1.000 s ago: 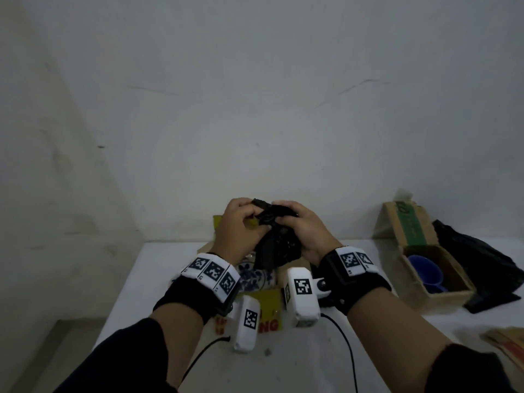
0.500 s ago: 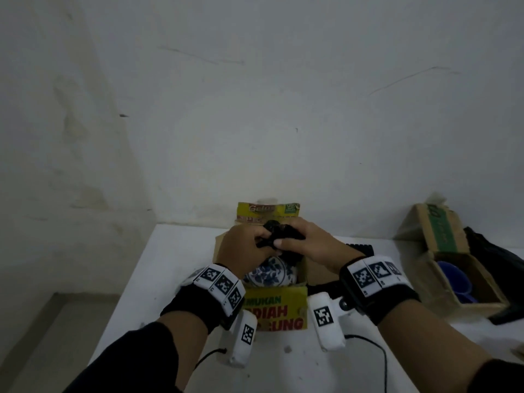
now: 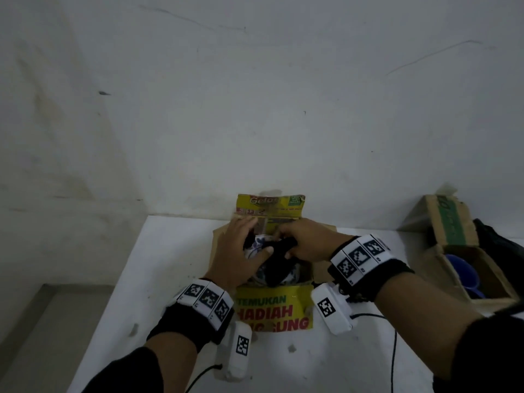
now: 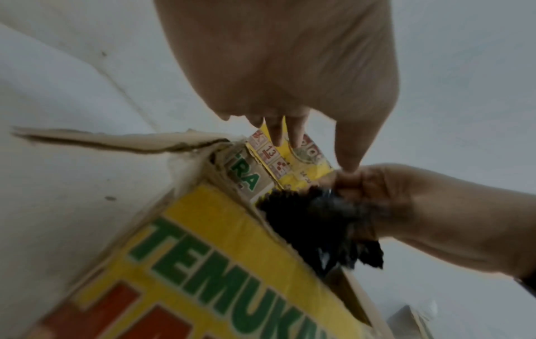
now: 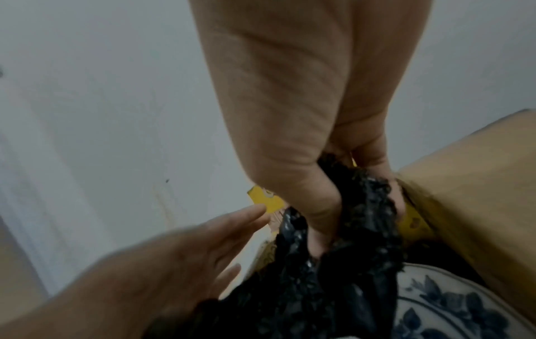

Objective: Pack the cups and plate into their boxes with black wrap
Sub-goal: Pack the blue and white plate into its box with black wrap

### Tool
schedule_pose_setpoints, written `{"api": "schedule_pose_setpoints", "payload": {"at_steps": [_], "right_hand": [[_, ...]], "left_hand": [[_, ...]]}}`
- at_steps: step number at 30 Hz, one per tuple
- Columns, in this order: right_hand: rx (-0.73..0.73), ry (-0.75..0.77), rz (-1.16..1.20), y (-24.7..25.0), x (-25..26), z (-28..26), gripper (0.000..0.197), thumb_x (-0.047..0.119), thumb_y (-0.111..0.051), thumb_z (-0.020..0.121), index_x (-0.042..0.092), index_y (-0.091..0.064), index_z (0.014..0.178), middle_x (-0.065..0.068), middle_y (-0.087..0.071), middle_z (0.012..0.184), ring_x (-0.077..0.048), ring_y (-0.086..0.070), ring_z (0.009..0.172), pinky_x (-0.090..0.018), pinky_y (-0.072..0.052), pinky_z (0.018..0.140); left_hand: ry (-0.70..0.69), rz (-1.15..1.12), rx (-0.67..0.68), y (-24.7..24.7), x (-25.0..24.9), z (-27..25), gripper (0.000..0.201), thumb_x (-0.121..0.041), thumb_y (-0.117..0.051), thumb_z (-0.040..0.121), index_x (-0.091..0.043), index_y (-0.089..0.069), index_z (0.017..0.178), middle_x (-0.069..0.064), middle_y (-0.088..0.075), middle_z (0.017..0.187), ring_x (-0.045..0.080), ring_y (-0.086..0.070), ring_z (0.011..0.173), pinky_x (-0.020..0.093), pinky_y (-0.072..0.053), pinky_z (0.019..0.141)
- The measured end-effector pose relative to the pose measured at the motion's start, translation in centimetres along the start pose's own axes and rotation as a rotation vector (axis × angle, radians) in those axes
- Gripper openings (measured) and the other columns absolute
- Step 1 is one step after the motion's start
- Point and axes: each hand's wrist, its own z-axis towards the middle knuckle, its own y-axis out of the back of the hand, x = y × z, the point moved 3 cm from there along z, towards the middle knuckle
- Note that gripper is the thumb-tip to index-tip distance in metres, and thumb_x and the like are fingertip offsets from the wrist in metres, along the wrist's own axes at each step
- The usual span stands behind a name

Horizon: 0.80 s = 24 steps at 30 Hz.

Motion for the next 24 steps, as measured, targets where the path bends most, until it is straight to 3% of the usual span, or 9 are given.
{"api": "schedule_pose_setpoints", "payload": {"at_steps": [4,6,7,10,15,18,20,22,24], "right_hand": [[0.199,-0.036,-0.361,-1.0,0.0,0.5,0.014,0.011,-0.056,0.087,0.007,-0.066,0.096,-0.011,-0.063,0.082,-0.026,-0.057,0.072,-0.033,-0.044,0.064],[0.243,-0.048,-0.464,-1.8,-0.1,0.9,0.011,0.011,-0.056,0.087,0.006,-0.061,0.078,-0.008,-0.054,0.071,-0.022,-0.049,0.062,-0.03,-0.04,0.06],[0.257,-0.032,-0.499,-2.1,-0.1,1.2,0.011,0.012,-0.056,0.086,0.006,-0.061,0.078,-0.01,-0.058,0.077,-0.024,-0.052,0.069,-0.03,-0.043,0.067],[0.392,-0.023,-0.627,-3.8,-0.3,1.8,0.016,0.018,-0.053,0.089,0.011,-0.065,0.098,-0.011,-0.059,0.11,-0.03,-0.05,0.099,-0.045,-0.035,0.097],[0.487,-0.048,-0.673,-5.7,-0.3,2.4,0.018,0.019,-0.052,0.092,0.015,-0.062,0.107,-0.013,-0.046,0.134,-0.033,-0.042,0.116,-0.049,-0.025,0.106],[0.418,-0.01,-0.563,-6.1,-0.3,2.3,0.029,0.012,-0.047,0.096,0.013,-0.046,0.066,-0.007,-0.048,0.075,-0.024,-0.045,0.069,-0.044,-0.045,0.09],[0.396,-0.007,-0.573,-6.7,-0.8,2.6,0.036,0.013,-0.045,0.097,0.015,-0.041,0.061,-0.002,-0.041,0.063,-0.019,-0.041,0.055,-0.038,-0.052,0.075],[0.383,-0.022,-0.599,-7.0,-0.7,2.8,0.02,0.017,-0.044,0.099,0.01,-0.06,0.091,-0.004,-0.053,0.072,-0.021,-0.05,0.06,-0.037,-0.052,0.071],[0.366,-0.021,-0.58,-7.2,-0.9,3.2,0.038,0.018,-0.04,0.1,0.012,-0.039,0.138,-0.011,-0.064,0.095,-0.029,-0.062,0.082,-0.038,-0.052,0.073]], "left_hand": [[0.338,-0.568,0.051,-0.1,0.1,-1.1,0.054,-0.054,-0.037,0.093,-0.019,-0.043,0.133,-0.007,-0.043,0.14,0.009,-0.039,0.132,0.036,-0.033,0.11],[0.406,-0.826,0.049,-0.5,0.1,-1.3,0.034,-0.047,-0.028,0.097,-0.031,-0.05,0.117,-0.013,-0.061,0.115,-0.003,-0.061,0.104,0.021,-0.052,0.085],[0.413,-0.889,0.045,-0.5,0.1,-1.3,0.033,-0.048,-0.027,0.096,-0.033,-0.049,0.114,-0.016,-0.064,0.108,-0.008,-0.062,0.095,0.015,-0.053,0.078],[0.435,-0.928,0.046,-0.9,1.1,-1.1,0.067,-0.067,-0.017,0.088,-0.03,-0.029,0.143,-0.014,-0.033,0.145,0.002,-0.037,0.126,0.025,-0.036,0.101],[0.431,-0.947,0.003,-1.4,2.6,-1.3,0.064,-0.064,-0.005,0.088,-0.038,-0.023,0.144,-0.014,-0.011,0.155,0.005,-0.017,0.139,0.029,-0.025,0.107],[0.419,-0.976,0.014,-1.5,2.6,-1.4,0.07,-0.071,-0.012,0.083,-0.039,-0.023,0.144,-0.011,-0.011,0.156,0.011,-0.014,0.143,0.039,-0.018,0.117],[0.416,-0.999,0.014,-1.8,2.8,-1.3,0.069,-0.072,-0.012,0.085,-0.039,-0.023,0.144,-0.014,-0.013,0.154,0.01,-0.018,0.141,0.04,-0.02,0.116],[0.409,-1.026,0.023,-2.0,2.7,-1.1,0.069,-0.072,-0.014,0.084,-0.04,-0.023,0.144,-0.013,-0.016,0.154,0.011,-0.022,0.14,0.041,-0.022,0.116],[0.394,-1.032,0.016,-2.2,2.7,-1.1,0.068,-0.071,-0.015,0.085,-0.039,-0.022,0.144,-0.008,-0.018,0.155,0.015,-0.024,0.141,0.04,-0.025,0.115]]}}
